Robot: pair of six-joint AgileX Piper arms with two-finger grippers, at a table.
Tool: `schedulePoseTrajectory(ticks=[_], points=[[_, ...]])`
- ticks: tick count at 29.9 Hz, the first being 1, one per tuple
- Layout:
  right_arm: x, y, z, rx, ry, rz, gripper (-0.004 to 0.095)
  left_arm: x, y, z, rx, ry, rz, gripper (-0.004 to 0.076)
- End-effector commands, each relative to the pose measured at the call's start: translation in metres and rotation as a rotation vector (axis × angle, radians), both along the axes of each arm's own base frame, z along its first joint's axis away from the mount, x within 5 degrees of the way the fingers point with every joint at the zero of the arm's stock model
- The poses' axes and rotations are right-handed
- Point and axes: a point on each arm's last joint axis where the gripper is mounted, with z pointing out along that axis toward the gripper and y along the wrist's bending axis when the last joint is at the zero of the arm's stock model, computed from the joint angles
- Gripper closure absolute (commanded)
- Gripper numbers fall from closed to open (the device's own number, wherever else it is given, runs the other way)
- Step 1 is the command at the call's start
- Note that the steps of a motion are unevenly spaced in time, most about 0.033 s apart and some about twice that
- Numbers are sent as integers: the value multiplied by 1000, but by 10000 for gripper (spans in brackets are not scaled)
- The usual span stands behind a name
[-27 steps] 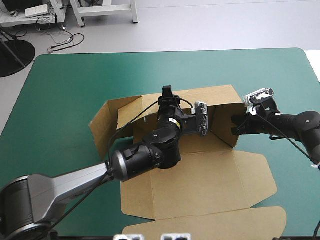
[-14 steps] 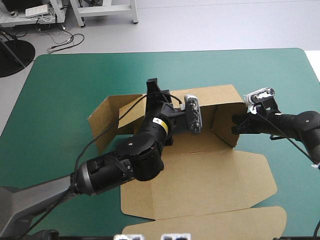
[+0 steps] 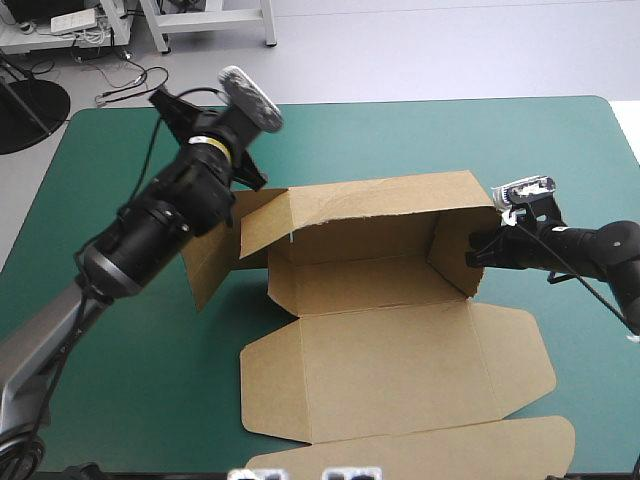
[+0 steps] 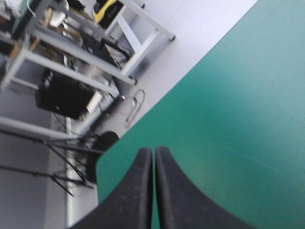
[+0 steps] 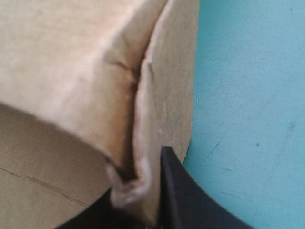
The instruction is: Fold the box
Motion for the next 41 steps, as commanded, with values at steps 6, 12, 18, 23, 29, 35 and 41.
schedulePoseTrajectory(ticks=[6, 12, 18, 23, 29, 35, 41], points=[[-12, 21, 64, 55, 135, 60, 906, -1, 101, 40, -393, 15, 218, 723], [1, 58, 69, -102, 272, 42, 906, -12, 155, 34, -514, 124, 416, 723], [32, 82, 34, -162, 349, 82, 904, -24, 176, 17, -547, 249, 445, 723], [65, 87, 6, -150, 288, 1, 844, -27, 179, 14, -565, 256, 448, 723], [84, 88, -3, -154, 205, -29, 562, -27, 178, 11, -572, 266, 446, 723], [88, 90, 51, -138, 63, -11, 532, -27, 178, 12, -561, 265, 440, 723], [75, 85, 135, -124, -152, -12, 536, -27, 178, 12, -549, 264, 431, 723]])
